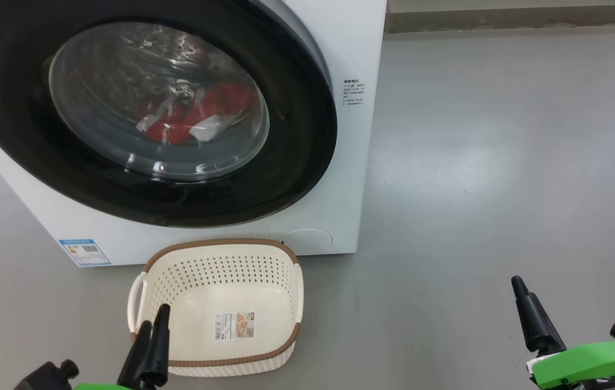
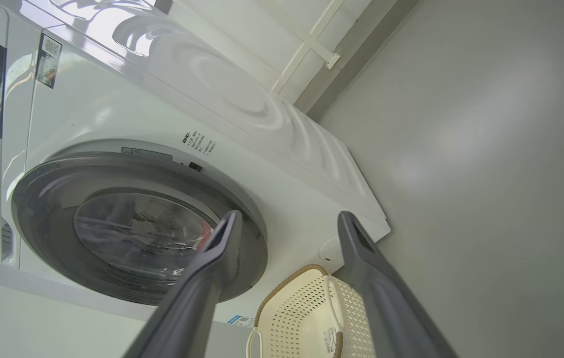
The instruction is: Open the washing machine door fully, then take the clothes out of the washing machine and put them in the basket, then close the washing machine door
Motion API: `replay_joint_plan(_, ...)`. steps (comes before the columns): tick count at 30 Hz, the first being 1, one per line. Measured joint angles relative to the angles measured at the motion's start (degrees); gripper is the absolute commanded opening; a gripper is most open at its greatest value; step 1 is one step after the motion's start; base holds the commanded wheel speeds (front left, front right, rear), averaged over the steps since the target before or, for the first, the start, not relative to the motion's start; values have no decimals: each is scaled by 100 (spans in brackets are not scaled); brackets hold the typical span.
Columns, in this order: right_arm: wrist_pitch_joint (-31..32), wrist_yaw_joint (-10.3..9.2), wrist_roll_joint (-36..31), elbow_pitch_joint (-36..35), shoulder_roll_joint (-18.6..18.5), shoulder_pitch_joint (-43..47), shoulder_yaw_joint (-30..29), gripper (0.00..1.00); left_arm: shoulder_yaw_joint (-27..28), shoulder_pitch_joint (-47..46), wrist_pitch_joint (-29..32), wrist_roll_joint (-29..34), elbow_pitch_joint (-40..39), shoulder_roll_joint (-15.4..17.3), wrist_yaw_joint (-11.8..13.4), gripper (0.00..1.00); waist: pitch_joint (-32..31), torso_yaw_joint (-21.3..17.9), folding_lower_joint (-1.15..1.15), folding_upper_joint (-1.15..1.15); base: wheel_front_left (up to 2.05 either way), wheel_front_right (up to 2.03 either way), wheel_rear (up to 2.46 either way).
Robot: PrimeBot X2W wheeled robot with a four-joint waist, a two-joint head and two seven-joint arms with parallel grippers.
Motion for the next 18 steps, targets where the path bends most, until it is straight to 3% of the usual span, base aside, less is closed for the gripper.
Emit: replay_joint_plan(18,-298,1,-929,-157,-94,123,87,100,-159,94,-294,1216,-192,9,59,100,8,-17,0,0,0,0,0)
